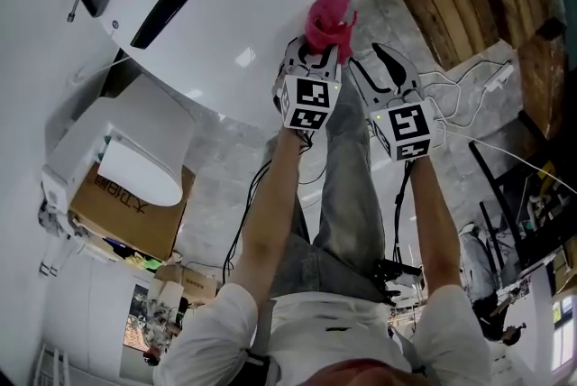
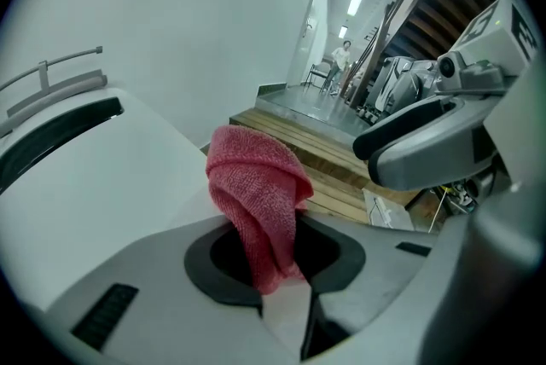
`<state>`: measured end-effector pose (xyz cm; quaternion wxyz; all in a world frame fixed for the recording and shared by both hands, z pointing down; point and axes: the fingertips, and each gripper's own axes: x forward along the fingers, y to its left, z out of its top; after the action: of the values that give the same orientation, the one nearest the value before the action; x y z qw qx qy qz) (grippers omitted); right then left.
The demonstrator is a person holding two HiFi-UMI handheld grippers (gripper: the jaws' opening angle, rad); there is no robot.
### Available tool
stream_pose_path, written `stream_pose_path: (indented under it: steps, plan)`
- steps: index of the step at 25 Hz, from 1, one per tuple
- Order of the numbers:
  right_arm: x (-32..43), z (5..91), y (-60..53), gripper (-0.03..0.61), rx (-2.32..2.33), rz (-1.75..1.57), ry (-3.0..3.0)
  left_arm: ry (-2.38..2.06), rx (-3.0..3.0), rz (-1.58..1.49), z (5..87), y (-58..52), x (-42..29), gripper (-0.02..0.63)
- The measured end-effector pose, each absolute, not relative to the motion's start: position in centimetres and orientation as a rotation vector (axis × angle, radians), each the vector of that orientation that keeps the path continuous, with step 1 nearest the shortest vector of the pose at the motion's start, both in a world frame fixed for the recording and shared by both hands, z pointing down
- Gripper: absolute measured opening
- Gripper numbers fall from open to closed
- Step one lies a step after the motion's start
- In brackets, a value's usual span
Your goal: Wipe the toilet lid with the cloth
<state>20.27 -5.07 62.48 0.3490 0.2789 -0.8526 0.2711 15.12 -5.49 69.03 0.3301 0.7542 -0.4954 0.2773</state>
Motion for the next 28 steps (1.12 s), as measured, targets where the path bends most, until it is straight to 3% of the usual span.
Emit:
stream_pose_path:
  steps: [28]
  plan:
    - [11.4,60.9,5.3,0.206,0.547,0.577,-2.271,-1.444,1.824,0.646,68.7,6.1,5.7,0.109]
